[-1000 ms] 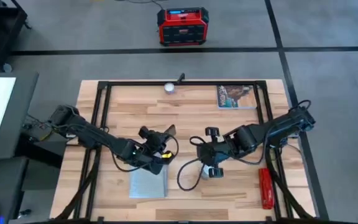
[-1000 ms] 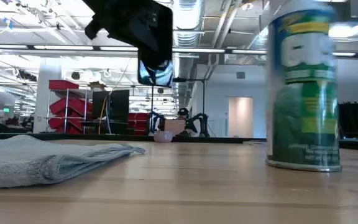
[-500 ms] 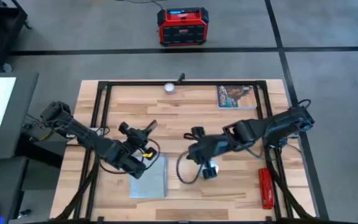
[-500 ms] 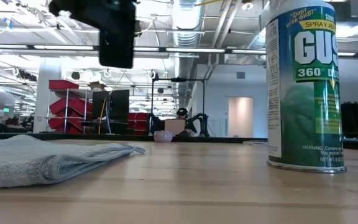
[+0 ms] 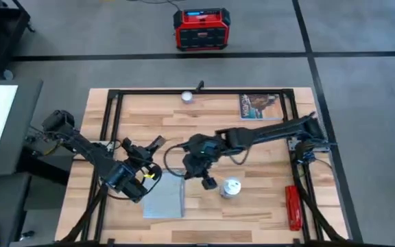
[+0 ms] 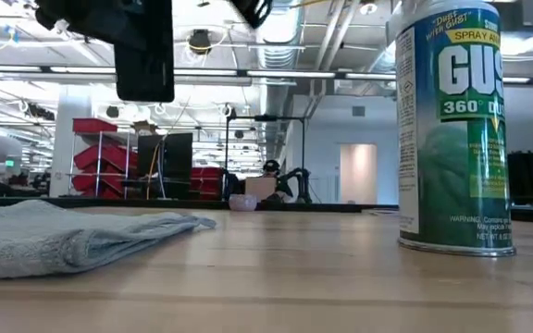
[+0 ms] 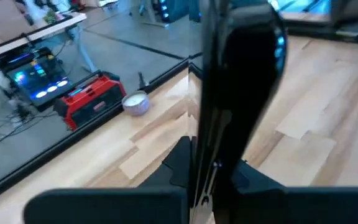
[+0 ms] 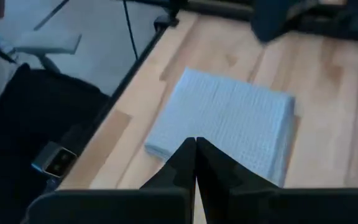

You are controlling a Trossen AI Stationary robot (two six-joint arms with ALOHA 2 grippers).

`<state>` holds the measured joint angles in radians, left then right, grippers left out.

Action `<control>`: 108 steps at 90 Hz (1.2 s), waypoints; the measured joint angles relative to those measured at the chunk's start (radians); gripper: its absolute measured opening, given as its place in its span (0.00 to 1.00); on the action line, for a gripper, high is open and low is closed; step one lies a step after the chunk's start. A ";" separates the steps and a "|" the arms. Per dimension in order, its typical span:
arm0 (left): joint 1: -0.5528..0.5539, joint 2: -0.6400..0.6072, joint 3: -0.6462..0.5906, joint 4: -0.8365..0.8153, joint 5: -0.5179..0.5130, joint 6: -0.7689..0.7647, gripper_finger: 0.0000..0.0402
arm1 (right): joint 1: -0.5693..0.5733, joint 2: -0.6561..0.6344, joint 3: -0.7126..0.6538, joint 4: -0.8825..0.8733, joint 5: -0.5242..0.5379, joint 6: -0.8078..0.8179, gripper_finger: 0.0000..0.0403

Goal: Apply microfiber cloth
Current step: Wipe the back of the cellphone with a gray microfiber cloth

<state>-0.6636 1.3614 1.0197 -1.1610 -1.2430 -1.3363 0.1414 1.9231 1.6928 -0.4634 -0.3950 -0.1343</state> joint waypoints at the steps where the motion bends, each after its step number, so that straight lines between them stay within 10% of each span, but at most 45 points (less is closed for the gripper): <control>1: 0.000 -0.005 -0.004 0.009 0.000 0.010 0.01 | 0.000 0.003 0.000 0.007 -0.006 -0.003 0.00; 70: 0.233 -0.487 -0.487 0.883 0.267 0.857 0.01 | -0.094 0.160 -0.113 0.259 -0.186 -0.024 0.00; 108: 0.327 -0.500 -0.508 0.915 0.383 0.949 0.01 | -0.066 0.324 0.038 0.220 -0.068 -0.066 0.00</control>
<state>-0.3367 0.8616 0.5121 -0.2457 -0.8603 -0.3878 0.0754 2.2474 1.7309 -0.2437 -0.4629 -0.2007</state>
